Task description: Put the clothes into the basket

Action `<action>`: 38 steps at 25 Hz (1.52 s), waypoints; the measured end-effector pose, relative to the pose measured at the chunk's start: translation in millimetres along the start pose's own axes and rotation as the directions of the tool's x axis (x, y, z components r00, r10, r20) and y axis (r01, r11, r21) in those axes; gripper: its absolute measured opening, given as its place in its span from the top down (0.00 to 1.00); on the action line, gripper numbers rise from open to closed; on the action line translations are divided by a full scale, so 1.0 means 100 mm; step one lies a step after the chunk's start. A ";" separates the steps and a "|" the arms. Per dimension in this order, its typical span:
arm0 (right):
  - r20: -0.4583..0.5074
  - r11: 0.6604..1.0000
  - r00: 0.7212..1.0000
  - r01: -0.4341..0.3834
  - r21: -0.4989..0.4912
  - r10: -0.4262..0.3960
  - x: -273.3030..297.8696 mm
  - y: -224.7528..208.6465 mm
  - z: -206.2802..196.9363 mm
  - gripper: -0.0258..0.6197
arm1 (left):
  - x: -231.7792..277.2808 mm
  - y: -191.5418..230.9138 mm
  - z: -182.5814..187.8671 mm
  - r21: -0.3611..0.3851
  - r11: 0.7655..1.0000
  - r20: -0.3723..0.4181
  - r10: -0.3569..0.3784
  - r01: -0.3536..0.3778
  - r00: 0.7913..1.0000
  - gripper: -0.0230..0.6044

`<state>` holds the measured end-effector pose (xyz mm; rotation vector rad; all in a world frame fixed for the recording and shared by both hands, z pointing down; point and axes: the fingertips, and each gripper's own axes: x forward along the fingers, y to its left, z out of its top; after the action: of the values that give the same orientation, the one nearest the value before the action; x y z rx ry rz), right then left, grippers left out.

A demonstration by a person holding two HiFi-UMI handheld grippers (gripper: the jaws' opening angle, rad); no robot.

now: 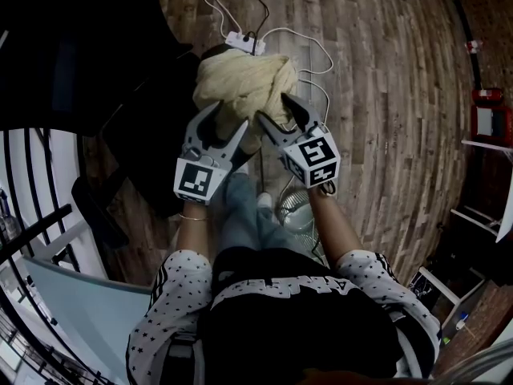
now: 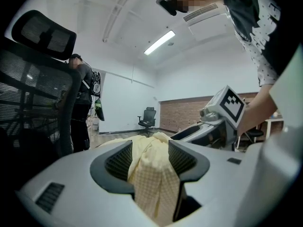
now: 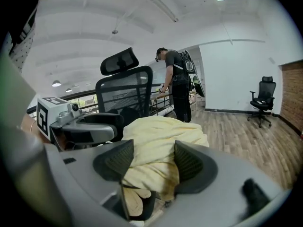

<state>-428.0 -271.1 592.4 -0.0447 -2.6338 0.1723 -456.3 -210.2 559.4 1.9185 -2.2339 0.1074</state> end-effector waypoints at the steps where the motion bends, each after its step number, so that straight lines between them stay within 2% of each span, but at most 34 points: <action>1: 0.001 1.000 1.000 0.006 -0.001 -0.006 0.01 -0.01 0.00 0.56 | 0.00 0.00 0.00 0.001 1.000 0.001 -0.001 0.001 1.000 0.60; 12: 0.002 1.000 1.000 0.024 0.000 -0.024 0.01 -0.03 0.01 0.57 | -0.03 0.01 0.01 -0.017 1.000 0.005 0.000 0.000 1.000 0.60; 15: -0.007 1.000 1.000 0.018 -0.015 -0.018 0.00 -0.03 0.02 0.62 | -0.04 0.04 0.01 -0.021 1.000 -0.005 0.007 -0.007 1.000 0.60; 20: -0.007 0.999 1.000 0.016 -0.028 -0.016 -0.01 -0.02 0.03 0.68 | 0.01 0.15 -0.08 0.018 1.000 -0.033 0.020 -0.019 0.999 0.60; 25: -0.002 0.999 1.000 0.019 -0.036 -0.019 -0.02 0.00 0.04 0.72 | 0.06 0.23 -0.08 0.024 0.999 -0.029 0.025 -0.024 0.999 0.60; 31: 0.005 0.999 1.000 0.011 -0.034 -0.011 -0.03 0.00 0.06 0.75 | 0.22 0.28 -0.18 0.047 0.999 -0.055 0.001 0.002 0.999 0.60; 38: 0.007 0.999 1.000 0.005 -0.038 -0.004 -0.03 0.00 0.05 0.76 | 0.30 0.33 -0.19 0.031 0.998 -0.028 -0.055 0.056 0.998 0.54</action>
<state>-428.3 -271.8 586.5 -0.0513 -2.6442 0.1207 -491.5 -230.7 586.2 1.9809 -2.1728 0.1605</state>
